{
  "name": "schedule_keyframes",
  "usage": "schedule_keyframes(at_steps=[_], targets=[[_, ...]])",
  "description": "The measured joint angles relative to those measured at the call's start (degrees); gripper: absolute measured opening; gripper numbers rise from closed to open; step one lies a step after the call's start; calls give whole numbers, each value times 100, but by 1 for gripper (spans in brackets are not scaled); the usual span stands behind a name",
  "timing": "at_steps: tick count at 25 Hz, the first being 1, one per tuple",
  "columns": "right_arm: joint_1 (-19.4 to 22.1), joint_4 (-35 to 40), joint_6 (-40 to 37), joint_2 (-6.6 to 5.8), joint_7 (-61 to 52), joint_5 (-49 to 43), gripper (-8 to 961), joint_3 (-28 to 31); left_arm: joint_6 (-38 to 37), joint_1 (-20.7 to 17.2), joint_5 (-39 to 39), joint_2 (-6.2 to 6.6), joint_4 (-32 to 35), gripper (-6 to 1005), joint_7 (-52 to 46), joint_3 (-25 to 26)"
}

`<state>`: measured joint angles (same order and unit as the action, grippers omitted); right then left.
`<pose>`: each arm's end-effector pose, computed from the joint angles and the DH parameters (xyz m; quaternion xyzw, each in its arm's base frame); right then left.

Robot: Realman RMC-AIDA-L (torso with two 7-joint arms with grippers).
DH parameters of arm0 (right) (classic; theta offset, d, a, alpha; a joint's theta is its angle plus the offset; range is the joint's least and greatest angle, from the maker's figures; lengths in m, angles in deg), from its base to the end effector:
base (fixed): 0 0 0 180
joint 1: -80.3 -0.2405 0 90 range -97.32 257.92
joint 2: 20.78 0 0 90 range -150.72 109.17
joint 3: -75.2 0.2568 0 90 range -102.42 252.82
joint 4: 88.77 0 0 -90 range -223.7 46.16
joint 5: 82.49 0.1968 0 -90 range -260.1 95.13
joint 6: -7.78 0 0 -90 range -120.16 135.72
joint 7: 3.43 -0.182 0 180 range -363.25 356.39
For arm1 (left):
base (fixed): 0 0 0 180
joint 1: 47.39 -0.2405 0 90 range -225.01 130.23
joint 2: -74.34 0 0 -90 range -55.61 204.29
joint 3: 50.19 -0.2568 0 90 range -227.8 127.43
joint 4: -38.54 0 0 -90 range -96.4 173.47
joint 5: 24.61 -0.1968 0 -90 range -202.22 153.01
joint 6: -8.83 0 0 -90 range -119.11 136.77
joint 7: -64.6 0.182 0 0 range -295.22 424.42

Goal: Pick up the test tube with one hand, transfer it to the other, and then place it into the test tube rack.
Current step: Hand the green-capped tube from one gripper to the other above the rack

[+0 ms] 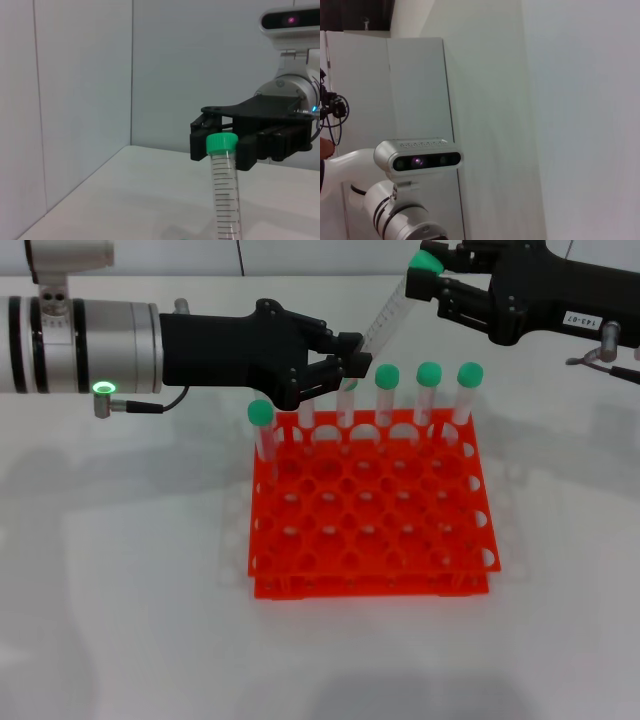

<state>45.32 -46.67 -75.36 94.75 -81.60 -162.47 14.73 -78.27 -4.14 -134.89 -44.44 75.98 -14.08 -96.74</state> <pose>0.1341 0.3812 0.0049 -0.9077 0.0884 0.3809 0.1526 -0.1498 0.3769 -0.0435 -0.9615 -0.0864 -0.2457 0.0876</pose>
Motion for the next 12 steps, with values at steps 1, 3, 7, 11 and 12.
schedule_keyframes(at_steps=[1, 3, 7, 11, 12], targets=[[0, 0, 0, 0, 0, 1, 420, 0, 0, 1, 1, 0, 0, 212, -2, -1], [0, 0, -1, 1, 0, 2, 361, 0, 0, 1, 1, -1, 1, 212, -6, -3], [0, 0, -5, -4, 0, 2, 295, 0, 0, 1, 17, -4, 1, 213, -10, -45], [0, 0, 0, -4, 0, 2, 282, -1, 0, -5, 31, -4, 1, 213, -10, -71], [0, 0, 1, -4, 0, 2, 282, -2, 0, -7, 32, -4, 1, 214, -9, -71]])
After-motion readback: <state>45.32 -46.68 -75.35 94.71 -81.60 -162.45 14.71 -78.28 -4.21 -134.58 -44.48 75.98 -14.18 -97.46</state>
